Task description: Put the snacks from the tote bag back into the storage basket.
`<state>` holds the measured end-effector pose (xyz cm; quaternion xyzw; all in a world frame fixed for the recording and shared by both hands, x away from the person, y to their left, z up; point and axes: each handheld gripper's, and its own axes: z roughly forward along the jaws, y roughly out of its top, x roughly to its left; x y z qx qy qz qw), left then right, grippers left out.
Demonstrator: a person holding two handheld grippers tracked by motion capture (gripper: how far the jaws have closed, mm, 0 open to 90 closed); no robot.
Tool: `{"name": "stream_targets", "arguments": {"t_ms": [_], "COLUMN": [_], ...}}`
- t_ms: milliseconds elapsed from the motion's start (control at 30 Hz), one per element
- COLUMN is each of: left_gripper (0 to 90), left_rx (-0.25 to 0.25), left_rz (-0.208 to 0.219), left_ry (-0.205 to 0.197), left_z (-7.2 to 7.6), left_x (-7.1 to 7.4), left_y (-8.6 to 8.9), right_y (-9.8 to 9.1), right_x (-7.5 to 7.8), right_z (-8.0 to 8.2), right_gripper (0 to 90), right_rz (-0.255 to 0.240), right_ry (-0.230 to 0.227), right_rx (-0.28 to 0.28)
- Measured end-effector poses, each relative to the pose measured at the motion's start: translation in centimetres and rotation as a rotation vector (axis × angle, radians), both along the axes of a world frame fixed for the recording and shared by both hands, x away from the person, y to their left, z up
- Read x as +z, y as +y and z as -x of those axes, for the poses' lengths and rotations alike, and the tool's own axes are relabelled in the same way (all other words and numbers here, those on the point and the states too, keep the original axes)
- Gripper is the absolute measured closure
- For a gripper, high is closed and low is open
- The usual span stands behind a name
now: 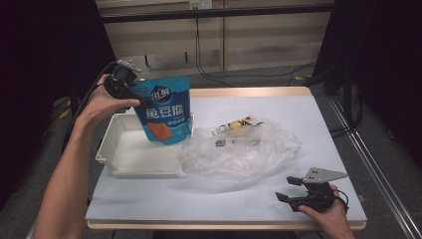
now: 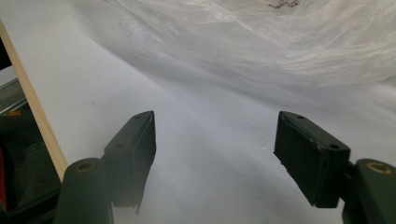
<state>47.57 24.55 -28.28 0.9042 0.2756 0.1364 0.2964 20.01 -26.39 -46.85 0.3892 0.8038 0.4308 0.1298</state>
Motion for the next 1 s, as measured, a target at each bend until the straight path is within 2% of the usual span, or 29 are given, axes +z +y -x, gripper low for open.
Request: {"name": "stream_targets", "arguments": {"t_ms": [67, 133, 233, 300, 367, 433, 500, 533, 600, 667, 767, 800, 867, 900, 933, 967, 1000], "left_gripper": [9.7, 8.4, 4.7, 3.7, 3.1, 3.1, 3.1, 2.8, 2.8, 2.7, 2.8, 3.1, 2.9, 3.3, 3.2, 3.2, 3.4], "left_rx": [0.011, 0.035, 0.035, 0.012, 0.013, 0.032, 0.056, 0.063, 0.091, 0.123, 0.151, 0.156, 0.158, 0.168, 0.173, 0.171, 0.168], "left_rz": [0.008, 0.039, 0.068, 0.064, 0.053, 0.067, 0.101, 0.099, 0.099, 0.117, 0.1, 0.116, 0.112, 0.137, 0.143, 0.128, 0.131], "left_ry": [-0.001, -0.02, -0.034, -0.044, -0.042, -0.059, -0.089, -0.087, -0.109, -0.097, -0.113, -0.117, -0.129, -0.132, -0.144, -0.15, -0.146], "left_z": [0.2, 0.4, 0.8, 1.1, 1.4, 1.7, 2.3, 2.5, 2.9, 3.2, 4.1, 4.5, 5.3, 5.6, 6.0, 6.3, 6.6], "left_x": [-0.1, -0.2, 0.0, 0.0, 0.1, 0.3, 0.4, 0.5, 0.3, 0.0, -0.3, -0.4, -0.4, -0.5, -0.5, -0.5, -0.6], "left_y": [0.2, 0.6, 1.0, 1.2, 1.3, 1.6, 1.9, 2.1, 2.6, 3.3, 4.0, 4.2, 4.7, 4.9, 5.0, 5.1, 5.2], "right_y": [-0.1, -0.1, 0.0, 0.0, -0.1, -0.1, -0.1, -0.2, -0.2, -0.3, -0.4, -0.5, -0.5, -0.5, -0.6, -0.6, -0.6], "right_x": [0.0, 0.0, 0.0, 0.0, 0.0, 0.0, 0.1, 0.1, 0.1, 0.2, 0.2, 0.2, 0.3, 0.2, 0.3, 0.3, 0.3], "right_z": [0.0, 0.0, 0.0, 0.0, 0.1, 0.1, 0.1, 0.1, 0.1, 0.1, 0.1, 0.0, 0.1, 0.0, 0.0, 0.0, 0.1], "right_gripper": [29.3, 29.2, 29.1, 29.2, 29.1, 29.1, 29.0, 29.0, 28.7, 28.7, 27.6, 27.6, 27.0, 26.9, 26.6, 26.4, 26.0], "right_rz": [-0.001, -0.001, -0.002, -0.002, -0.003, -0.004, -0.006, -0.008, -0.007, -0.009, -0.01, -0.012, -0.013, -0.015, -0.016, -0.018, -0.019], "right_ry": [-0.003, -0.003, -0.003, -0.004, -0.002, -0.002, -0.002, -0.006, -0.011, -0.019, -0.019, -0.022, -0.023, -0.029, -0.027, -0.028, -0.028], "right_rx": [-0.004, -0.005, -0.004, -0.004, -0.008, -0.01, -0.013, -0.015, -0.018, -0.026, -0.036, -0.041, -0.044, -0.044, -0.05, -0.055, -0.055]}}
